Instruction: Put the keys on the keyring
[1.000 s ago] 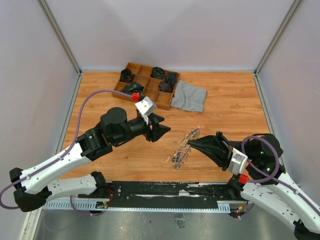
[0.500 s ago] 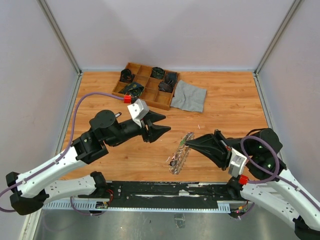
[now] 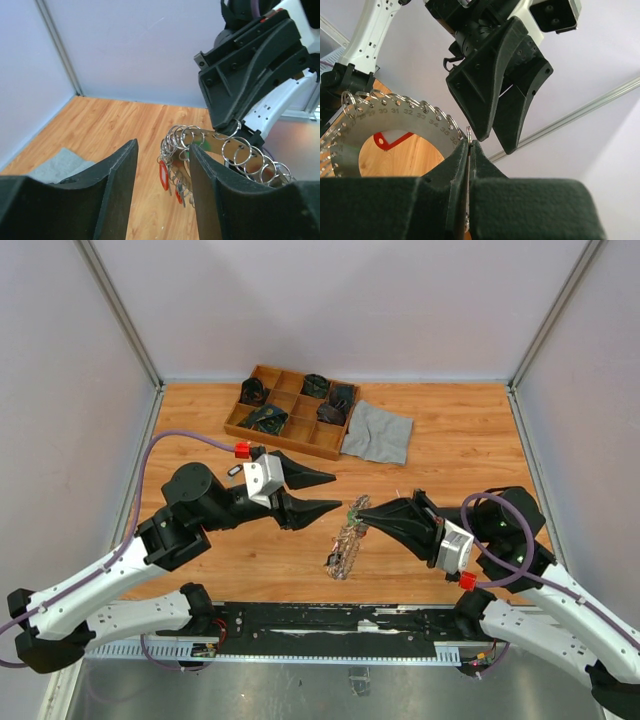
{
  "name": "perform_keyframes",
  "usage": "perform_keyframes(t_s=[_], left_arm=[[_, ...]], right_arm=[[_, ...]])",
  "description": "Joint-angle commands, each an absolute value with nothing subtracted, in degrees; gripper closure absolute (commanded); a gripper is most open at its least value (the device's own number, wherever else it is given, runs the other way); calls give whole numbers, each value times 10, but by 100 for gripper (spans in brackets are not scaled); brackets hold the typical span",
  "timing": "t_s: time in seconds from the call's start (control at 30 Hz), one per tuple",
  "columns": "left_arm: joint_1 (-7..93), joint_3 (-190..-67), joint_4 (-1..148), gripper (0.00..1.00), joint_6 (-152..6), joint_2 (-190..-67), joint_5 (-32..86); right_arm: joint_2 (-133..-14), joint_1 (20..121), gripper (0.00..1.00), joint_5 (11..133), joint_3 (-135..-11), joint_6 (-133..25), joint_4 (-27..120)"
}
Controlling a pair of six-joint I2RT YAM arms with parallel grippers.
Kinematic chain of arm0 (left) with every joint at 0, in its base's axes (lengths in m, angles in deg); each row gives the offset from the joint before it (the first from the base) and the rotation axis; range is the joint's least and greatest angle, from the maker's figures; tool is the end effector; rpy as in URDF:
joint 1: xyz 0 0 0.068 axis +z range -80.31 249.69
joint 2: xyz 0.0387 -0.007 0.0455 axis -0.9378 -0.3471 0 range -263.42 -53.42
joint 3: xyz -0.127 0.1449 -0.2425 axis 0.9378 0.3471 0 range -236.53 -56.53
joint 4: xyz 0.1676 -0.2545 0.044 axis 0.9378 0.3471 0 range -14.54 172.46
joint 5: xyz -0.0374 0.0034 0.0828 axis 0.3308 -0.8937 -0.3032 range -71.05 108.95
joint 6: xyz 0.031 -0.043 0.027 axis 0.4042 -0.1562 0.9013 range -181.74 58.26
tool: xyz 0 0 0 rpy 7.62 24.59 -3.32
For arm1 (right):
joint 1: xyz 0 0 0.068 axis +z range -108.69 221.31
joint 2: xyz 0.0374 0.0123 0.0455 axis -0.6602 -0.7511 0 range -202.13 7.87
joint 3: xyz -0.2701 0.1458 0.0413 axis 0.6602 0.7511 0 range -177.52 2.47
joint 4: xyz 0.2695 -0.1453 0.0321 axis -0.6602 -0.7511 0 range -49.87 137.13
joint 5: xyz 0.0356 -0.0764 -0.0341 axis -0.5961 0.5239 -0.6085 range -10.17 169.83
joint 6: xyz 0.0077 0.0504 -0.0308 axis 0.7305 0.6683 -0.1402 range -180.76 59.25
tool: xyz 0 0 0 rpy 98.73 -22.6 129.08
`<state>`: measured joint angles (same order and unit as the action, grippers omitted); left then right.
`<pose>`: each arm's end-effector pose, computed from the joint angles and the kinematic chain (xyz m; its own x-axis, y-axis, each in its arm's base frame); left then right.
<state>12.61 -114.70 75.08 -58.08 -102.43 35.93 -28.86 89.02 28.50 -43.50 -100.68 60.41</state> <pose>0.1071 -0.1888 0.4667 0.1511 -0.1212 -0.9811 0.9516 0.2864 0.1112 0.0771 0.1354 0.4393 0.8059 0.2897 -0.5164 -0.5611 0.0953 -0.8222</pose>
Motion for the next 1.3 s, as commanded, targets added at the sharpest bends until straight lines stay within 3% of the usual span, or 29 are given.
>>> perform_keyframes(t_s=[0.0, 0.5, 0.7, 0.97, 1.27], left_arm=[[125, -1146, 724, 50, -555, -1010, 399], [82, -1135, 697, 59, -503, -1002, 352], [89, -1079, 671, 59, -547, -968, 190], [253, -991, 705, 58, -709, -982, 124], [471, -982, 836, 59, -896, -1125, 22]], right_arm=[[-283, 900, 99, 303, -439, -982, 681], [-322, 923, 99, 328, -431, -943, 779], [-312, 927, 99, 363, -424, -943, 742], [-282, 927, 100, 422, -399, -939, 679], [-317, 927, 97, 473, -442, -879, 571]])
